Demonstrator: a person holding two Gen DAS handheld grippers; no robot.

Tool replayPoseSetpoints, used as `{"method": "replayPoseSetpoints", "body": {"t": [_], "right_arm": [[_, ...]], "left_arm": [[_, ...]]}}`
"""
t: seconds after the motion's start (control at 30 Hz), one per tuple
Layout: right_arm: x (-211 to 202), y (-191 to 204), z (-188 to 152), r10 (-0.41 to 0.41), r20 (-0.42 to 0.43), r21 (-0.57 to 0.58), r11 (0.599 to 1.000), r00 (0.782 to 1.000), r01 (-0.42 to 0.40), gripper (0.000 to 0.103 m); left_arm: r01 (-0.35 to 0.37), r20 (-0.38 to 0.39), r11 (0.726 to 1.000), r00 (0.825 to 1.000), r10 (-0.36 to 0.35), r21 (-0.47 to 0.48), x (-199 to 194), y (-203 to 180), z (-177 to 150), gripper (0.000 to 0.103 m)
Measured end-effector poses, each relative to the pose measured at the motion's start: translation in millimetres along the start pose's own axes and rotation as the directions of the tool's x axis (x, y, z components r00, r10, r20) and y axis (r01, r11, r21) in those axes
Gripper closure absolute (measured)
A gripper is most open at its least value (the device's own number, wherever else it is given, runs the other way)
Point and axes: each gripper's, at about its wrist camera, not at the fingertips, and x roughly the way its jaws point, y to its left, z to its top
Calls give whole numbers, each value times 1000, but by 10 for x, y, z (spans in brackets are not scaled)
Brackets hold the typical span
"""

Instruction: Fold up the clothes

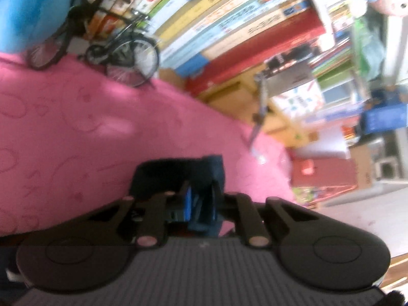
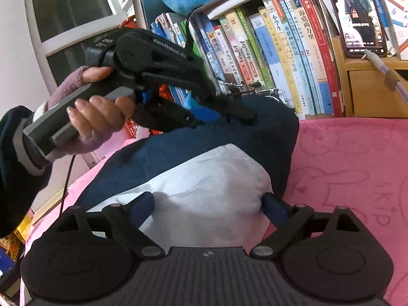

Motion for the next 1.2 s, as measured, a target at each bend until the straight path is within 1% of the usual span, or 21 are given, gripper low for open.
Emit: {"method": "replayPoseSetpoints", "body": {"t": [0.1, 0.2, 0.23, 0.3, 0.4, 0.47, 0.5, 0.53, 0.6, 0.67, 0.7, 0.8, 0.83, 0.87, 0.93, 0.97, 1.0, 1.03, 1.1, 1.17, 1.2], "right_arm": [[6, 7, 0, -2, -7, -3, 1000, 1000, 2, 10], [8, 19, -1, -5, -12, -10, 1000, 1000, 5, 9], [9, 23, -2, -6, -14, -11, 1000, 1000, 6, 9], [10, 24, 0, -10, -13, -11, 1000, 1000, 10, 9], [-19, 37, 3, -39, 2, -20, 999, 999, 39, 9], [-38, 45, 4, -57, 11, -25, 998, 998, 58, 11], [-49, 51, 8, -71, 19, -27, 997, 997, 72, 16], [-69, 61, 23, -99, 34, -26, 995, 995, 99, 26], [-101, 47, 78, -126, 49, 7, 992, 991, 126, 38], [-115, 13, 129, -167, 59, 46, 985, 984, 165, 46], [-124, -2, 147, -199, 67, 64, 979, 978, 195, 54], [-226, 1, 202, -244, 75, 129, 964, 967, 233, 57], [-275, 27, 219, -246, 75, 136, 962, 966, 235, 57], [-322, 85, 231, -249, 70, 120, 963, 966, 239, 57], [-416, 201, 257, -254, 61, 87, 965, 965, 248, 56], [-460, 260, 265, -257, 57, 70, 965, 965, 253, 56], [-494, 323, 256, -264, 53, 51, 964, 963, 261, 56], [-529, 385, 248, -270, 50, 32, 963, 961, 269, 56], [-615, 511, 216, -276, 43, -10, 961, 960, 277, 54], [-723, 639, 141, -267, 36, -52, 962, 963, 269, 49], [-775, 698, 101, -264, 32, -70, 961, 964, 266, 46]], "left_arm": [[10, 23, 999, 1000, -9, -41, 22, 118, 74, 90], [-23, 70, 996, 997, 29, -83, 13, 242, 183, 90], [-57, 110, 995, 992, 66, -83, -42, 251, 207, 92], [-133, 197, 988, 969, 147, -83, -172, 256, 249, 91], [-272, 324, 962, 913, 249, 25, -449, 39, 25, 90], [-364, 449, 918, 854, 262, 157, -680, -175, -387, 87], [-399, 501, 890, 829, 249, 219, -775, -257, -608, 85], [-436, 550, 857, 803, 231, 277, -870, -339, -829, 83], [-468, 567, 806, 797, 207, 364, -986, -377, -1255, 81], [-494, 552, 783, 799, 238, 378, -982, -320, -1537, 81], [-507, 541, 773, 800, 258, 382, -977, -250, -1632, 81], [-572, 519, 748, 775, 360, 337, -925, 33, -1730, 81], [-596, 523, 736, 759, 387, 321, -919, 116, -1731, 81], [-630, 538, 716, 732, 418, 300, -909, 181, -1715, 81], [-705, 564, 655, 667, 486, 270, -886, 278, -1668, 81], [-750, 579, 619, 618, 532, 233, -881, 336, -1625, 81], [-778, 581, 596, 584, 567, 200, -898, 392, -1582, 81], [-787, 587, 594, 563, 582, 167, -944, 425, -1568, 81], [-749, 595, 647, 588, 549, 143, -1099, 420, -1640, 81], [-729, 615, 665, 601, 510, 162, -1240, 341, -1796, 78], [-721, 626, 671, 607, 490, 173, -1310, 298, -1878, 72]]}}
